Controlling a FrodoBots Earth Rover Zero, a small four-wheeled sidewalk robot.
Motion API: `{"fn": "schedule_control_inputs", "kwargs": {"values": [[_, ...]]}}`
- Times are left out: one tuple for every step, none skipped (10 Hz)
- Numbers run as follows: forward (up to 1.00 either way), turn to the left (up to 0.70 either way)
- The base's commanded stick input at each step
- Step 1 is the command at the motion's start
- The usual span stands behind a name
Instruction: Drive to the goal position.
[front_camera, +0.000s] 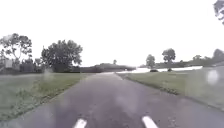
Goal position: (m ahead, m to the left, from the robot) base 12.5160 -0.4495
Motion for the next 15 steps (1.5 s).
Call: {"fn": "schedule_control_inputs", "kwargs": {"values": [[0.7,0.0],[0.7,0.0],[0.7,0.0],[0.7,0.0],[0.7,0.0],[0.7,0.0],[0.7,0.0],[0.7,0.0],[0.7,0.0],[0.7,0.0],[0.7,0.0],[0.7,0.0],[0.7,0.0],[0.7,0.0],[0.7,0.0]]}}
